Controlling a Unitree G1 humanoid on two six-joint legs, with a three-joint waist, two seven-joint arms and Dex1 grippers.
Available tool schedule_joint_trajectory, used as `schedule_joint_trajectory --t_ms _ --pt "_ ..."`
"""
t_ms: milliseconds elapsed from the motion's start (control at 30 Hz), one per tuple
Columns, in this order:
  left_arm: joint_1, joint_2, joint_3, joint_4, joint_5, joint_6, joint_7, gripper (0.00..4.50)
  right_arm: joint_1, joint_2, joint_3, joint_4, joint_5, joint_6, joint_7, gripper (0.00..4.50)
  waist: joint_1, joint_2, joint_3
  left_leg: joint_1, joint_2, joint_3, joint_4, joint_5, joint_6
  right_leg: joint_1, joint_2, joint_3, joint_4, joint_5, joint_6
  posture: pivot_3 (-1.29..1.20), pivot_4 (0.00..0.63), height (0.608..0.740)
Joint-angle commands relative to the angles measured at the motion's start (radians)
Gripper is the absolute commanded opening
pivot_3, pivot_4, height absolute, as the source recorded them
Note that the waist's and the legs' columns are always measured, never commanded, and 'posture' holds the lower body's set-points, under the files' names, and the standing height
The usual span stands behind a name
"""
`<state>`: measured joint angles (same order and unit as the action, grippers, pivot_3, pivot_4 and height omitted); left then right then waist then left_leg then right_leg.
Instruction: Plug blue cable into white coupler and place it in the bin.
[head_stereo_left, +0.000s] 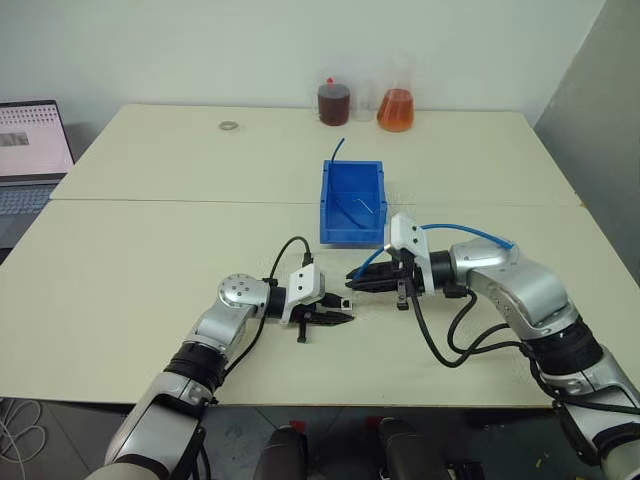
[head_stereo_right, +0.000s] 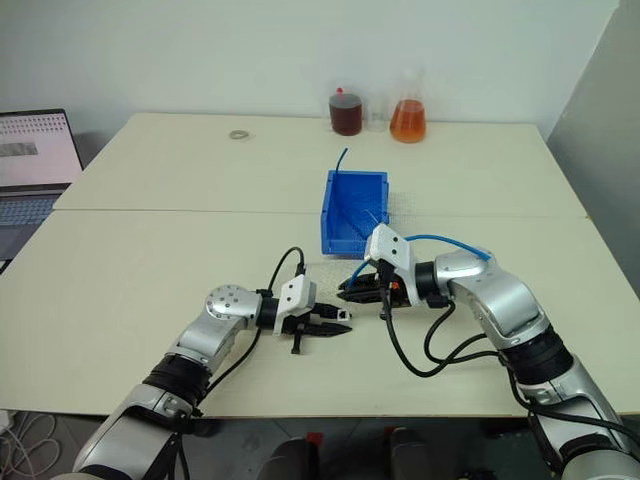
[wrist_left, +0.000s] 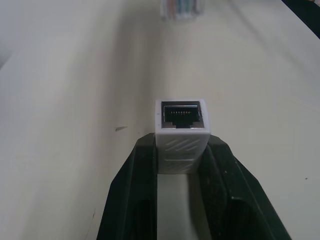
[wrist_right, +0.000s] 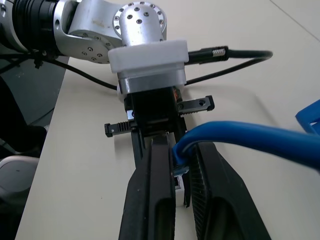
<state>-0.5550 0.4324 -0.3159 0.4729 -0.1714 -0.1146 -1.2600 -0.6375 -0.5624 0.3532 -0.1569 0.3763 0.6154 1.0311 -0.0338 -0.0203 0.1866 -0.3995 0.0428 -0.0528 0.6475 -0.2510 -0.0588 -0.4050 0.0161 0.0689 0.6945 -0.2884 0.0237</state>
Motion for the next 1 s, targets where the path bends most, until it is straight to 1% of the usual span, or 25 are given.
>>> schedule_joint_trajectory --t_ms 33,367,700,1000 --pt "0.000 -0.009 -0.004 -0.007 0.020 0.016 -0.008 0.80 0.008 0.020 0.006 -0.022 -0.026 -0.039 -0.004 0.14 0.001 0.000 0.000 0.000 0.000 0.000 0.000 0.000 0.000 0.000 0.000 0.000 0.000 0.000 0.000 0.00 0.150 0.740" --pt "-0.006 -0.014 0.020 -0.016 0.012 0.052 0.000 0.80 0.025 0.065 0.030 0.045 -0.105 -0.087 -0.018 0.14 0.001 0.000 0.000 0.000 0.000 0.000 0.000 0.000 0.000 0.000 0.000 0.000 0.001 0.000 0.000 0.00 0.150 0.740" --pt "0.000 -0.012 0.029 -0.040 0.005 0.069 0.006 0.80 0.015 0.063 0.037 0.092 -0.142 -0.125 0.014 0.14 0.001 0.000 0.000 0.001 0.000 0.000 0.000 0.000 0.000 0.000 0.000 0.000 0.002 0.000 0.000 0.00 0.150 0.740" --pt "-0.001 -0.011 0.033 -0.040 0.009 0.067 0.015 0.80 0.007 0.045 0.051 0.090 -0.151 -0.119 0.061 0.14 0.001 0.000 0.000 0.001 0.000 0.000 0.001 0.000 0.000 0.000 0.000 0.000 0.002 0.000 0.000 0.00 0.150 0.740"
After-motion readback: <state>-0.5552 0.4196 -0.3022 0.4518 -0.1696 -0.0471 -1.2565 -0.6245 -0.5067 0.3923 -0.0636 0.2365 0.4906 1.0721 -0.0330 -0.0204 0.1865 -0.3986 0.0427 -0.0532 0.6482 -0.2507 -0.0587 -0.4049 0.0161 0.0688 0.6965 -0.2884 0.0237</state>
